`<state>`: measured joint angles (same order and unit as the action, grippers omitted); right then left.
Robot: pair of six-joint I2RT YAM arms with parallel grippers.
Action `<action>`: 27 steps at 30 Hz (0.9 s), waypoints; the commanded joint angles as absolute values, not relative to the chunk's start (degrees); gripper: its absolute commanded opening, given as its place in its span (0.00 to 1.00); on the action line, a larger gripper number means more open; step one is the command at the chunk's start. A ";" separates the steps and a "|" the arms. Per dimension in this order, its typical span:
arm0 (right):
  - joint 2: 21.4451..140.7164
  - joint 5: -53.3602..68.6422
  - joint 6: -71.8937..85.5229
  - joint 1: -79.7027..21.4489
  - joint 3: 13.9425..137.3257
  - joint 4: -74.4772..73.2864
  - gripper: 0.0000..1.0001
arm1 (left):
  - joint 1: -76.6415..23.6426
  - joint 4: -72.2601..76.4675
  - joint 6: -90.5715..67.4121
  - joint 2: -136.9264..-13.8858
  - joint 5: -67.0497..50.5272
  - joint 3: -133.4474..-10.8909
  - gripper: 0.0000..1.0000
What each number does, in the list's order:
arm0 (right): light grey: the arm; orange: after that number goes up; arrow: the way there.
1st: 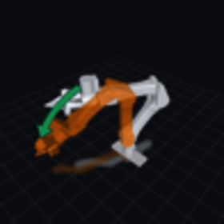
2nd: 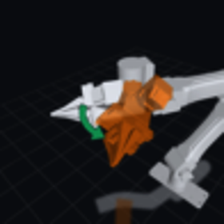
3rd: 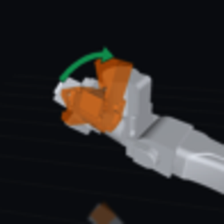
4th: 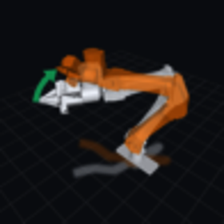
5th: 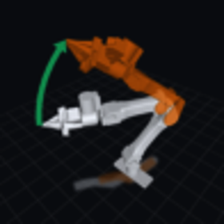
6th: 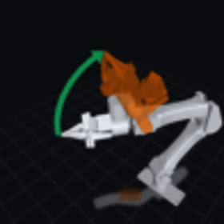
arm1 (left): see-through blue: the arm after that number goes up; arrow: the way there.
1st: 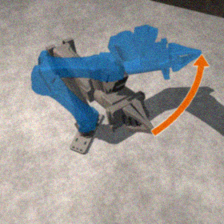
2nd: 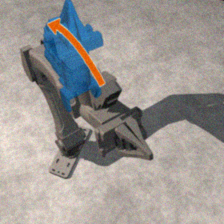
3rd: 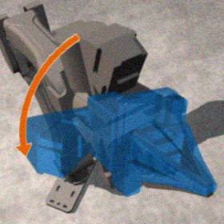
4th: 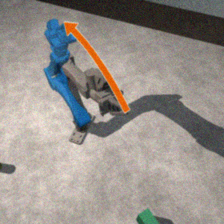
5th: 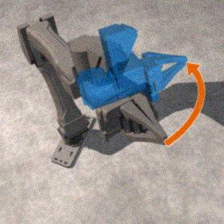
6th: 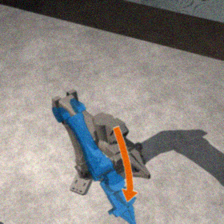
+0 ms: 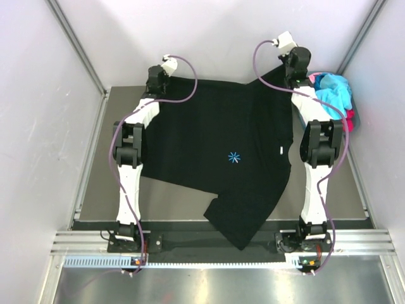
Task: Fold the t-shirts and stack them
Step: Flatten the tshirt out
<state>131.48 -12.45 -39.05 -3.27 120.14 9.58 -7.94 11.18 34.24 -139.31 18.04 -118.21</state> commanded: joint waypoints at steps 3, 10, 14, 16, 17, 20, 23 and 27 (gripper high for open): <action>128.15 -14.24 -39.20 -3.69 120.77 12.83 0.00 | -7.65 17.40 33.84 -137.12 19.07 -119.89 0.00; 112.36 -10.82 -39.90 -5.01 99.55 10.91 0.00 | -9.40 18.00 38.04 -127.37 15.20 -102.27 0.00; 104.60 -9.14 -39.99 -6.06 88.52 10.37 0.00 | -9.84 21.53 40.25 -121.65 15.29 -93.35 0.00; 101.62 -8.61 -38.41 -6.06 85.01 8.97 0.00 | -9.41 22.41 40.17 -120.85 15.38 -90.89 0.00; 100.82 -8.53 -37.89 -6.24 84.12 8.44 0.00 | -9.23 22.50 39.73 -120.07 15.21 -90.36 0.00; 98.18 -8.17 -36.13 -6.15 81.13 6.68 0.00 | -8.09 22.24 37.80 -119.01 14.24 -89.74 0.00; 96.24 -8.35 -35.51 -6.24 78.84 5.54 0.00 | -6.60 22.06 37.35 -118.83 13.45 -90.79 0.00; 94.49 -8.96 -35.86 -6.15 77.00 4.40 0.00 | -4.32 21.27 36.83 -120.05 12.66 -95.43 0.00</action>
<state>97.95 -8.93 -36.84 -6.00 77.71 4.73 -6.52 17.72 38.09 -123.07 13.58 -90.72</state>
